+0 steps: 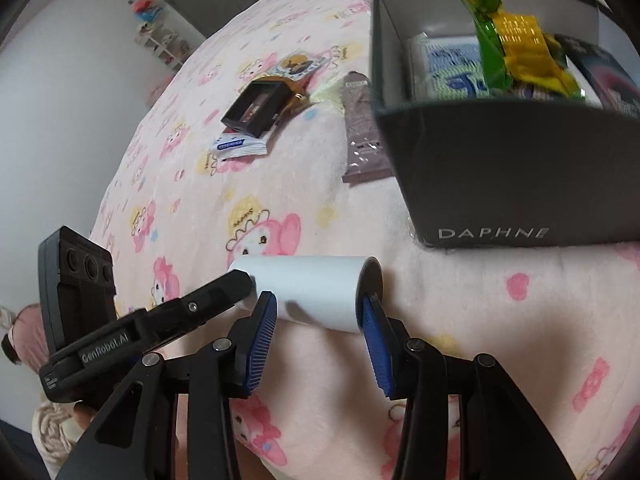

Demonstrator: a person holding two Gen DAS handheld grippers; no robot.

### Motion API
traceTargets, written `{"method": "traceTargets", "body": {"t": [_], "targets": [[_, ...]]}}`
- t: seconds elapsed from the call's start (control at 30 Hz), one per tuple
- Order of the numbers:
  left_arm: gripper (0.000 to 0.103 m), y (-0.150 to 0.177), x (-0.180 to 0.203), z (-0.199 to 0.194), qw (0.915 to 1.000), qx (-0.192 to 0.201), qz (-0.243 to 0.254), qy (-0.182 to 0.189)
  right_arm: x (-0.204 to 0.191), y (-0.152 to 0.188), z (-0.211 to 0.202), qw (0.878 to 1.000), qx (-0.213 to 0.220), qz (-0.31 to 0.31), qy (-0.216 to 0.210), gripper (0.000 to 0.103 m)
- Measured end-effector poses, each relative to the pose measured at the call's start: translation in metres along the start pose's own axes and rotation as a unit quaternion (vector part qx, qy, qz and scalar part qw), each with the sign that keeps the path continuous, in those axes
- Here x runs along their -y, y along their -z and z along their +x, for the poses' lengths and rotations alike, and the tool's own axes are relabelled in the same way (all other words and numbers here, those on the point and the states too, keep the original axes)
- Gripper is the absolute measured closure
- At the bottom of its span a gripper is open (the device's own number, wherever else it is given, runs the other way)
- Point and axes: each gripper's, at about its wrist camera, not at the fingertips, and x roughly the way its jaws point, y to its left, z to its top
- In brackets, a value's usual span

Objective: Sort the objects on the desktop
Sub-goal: 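Lift the white roll and carry it over the DAPHNE box, then lower the white roll into the DAPHNE box beside the kit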

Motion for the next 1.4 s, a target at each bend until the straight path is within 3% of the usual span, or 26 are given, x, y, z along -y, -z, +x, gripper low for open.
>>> {"method": "traceTargets", "body": {"t": [0.23, 0.4, 0.57, 0.73, 0.97, 1.17, 1.4], "targets": [[0.075, 0.001, 0.045, -0.032, 0.9988, 0.018, 0.04, 0.02, -0.01, -0.004, -0.05, 0.999, 0.041, -0.012, -0.027, 0.063], [0.075, -0.014, 0.097, -0.04, 0.9949, 0.031, 0.089, 0.035, -0.006, -0.011, -0.093, 0.996, 0.088, -0.021, -0.023, 0.063], [0.075, -0.028, 0.147, -0.025, 0.9891, 0.026, 0.136, 0.05, 0.02, -0.024, -0.134, 0.99, 0.138, 0.002, -0.021, 0.063], [0.075, -0.039, 0.187, 0.005, 0.9848, 0.023, 0.166, 0.047, 0.044, -0.037, -0.155, 0.986, 0.166, 0.003, 0.011, 0.063], [0.075, -0.055, 0.204, 0.05, 0.9869, 0.01, 0.156, 0.04, 0.091, -0.065, -0.15, 0.986, 0.164, 0.017, 0.039, 0.063], [0.075, -0.059, 0.187, 0.083, 0.992, -0.009, 0.126, 0.003, 0.115, -0.083, -0.122, 0.989, 0.143, 0.034, 0.033, 0.063], [0.075, -0.053, 0.178, 0.092, 0.9903, -0.023, 0.127, -0.051, 0.119, -0.083, -0.09, 0.993, 0.113, 0.03, 0.036, 0.062]]}}
